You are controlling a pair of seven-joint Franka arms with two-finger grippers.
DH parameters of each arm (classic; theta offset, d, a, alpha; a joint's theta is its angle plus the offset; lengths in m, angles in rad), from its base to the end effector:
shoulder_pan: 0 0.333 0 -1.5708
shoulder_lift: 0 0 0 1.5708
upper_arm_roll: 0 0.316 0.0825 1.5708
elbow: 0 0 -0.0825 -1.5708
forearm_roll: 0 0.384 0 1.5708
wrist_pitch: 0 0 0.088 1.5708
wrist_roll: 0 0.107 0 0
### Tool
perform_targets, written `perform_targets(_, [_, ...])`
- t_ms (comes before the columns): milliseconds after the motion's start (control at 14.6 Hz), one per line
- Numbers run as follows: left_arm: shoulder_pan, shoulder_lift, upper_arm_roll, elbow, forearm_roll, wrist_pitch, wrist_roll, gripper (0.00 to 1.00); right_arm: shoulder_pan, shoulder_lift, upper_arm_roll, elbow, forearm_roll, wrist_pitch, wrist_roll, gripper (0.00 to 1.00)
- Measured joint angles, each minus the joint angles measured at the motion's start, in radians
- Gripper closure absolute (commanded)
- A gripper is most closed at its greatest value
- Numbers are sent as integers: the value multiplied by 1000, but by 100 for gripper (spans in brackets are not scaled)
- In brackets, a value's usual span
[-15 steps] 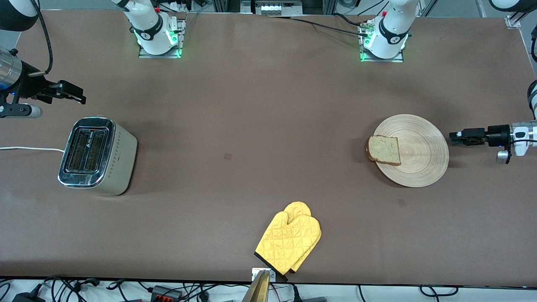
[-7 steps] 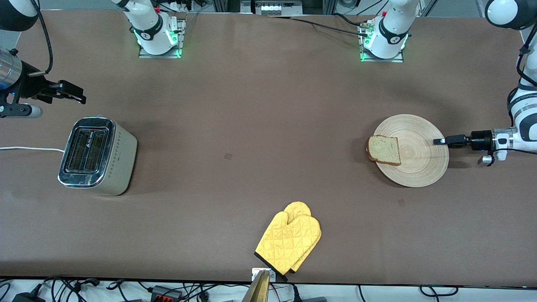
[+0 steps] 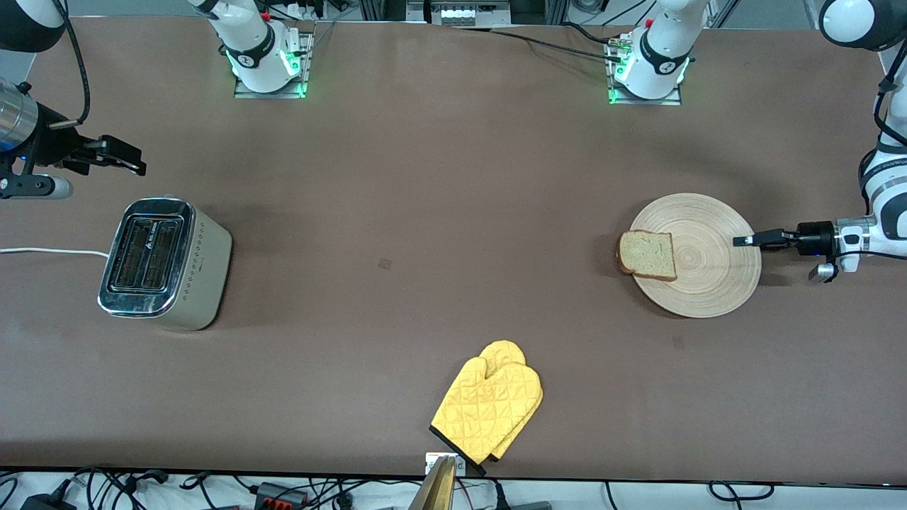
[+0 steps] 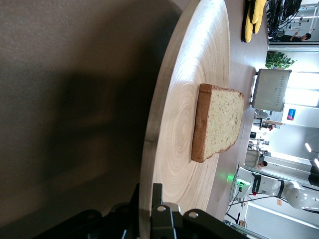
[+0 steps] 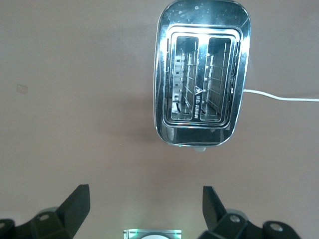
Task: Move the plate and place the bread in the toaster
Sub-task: 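Push the wooden plate with the left gripper toward the toaster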
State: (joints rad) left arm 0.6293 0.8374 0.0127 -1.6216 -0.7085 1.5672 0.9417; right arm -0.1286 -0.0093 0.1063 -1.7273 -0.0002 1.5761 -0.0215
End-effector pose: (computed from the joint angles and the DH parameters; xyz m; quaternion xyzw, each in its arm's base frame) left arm 0.5130 0.2958 0.1173 0.8607 0.0203 -0.0645 0.5046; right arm 0.5434 -0.0119 0.5566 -0.9975 0.0004 0.0709 0.0010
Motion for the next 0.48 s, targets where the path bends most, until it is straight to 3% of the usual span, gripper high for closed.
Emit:
perform_targets(206, [-2,-1,-55,6,0,-3,-8,99,0,0,0,1,1,-3,-1,0])
perform_targets(480, [-11,-11,-210,6,-4,25,-169,99,0,0,1,2,2,-13,-2,0])
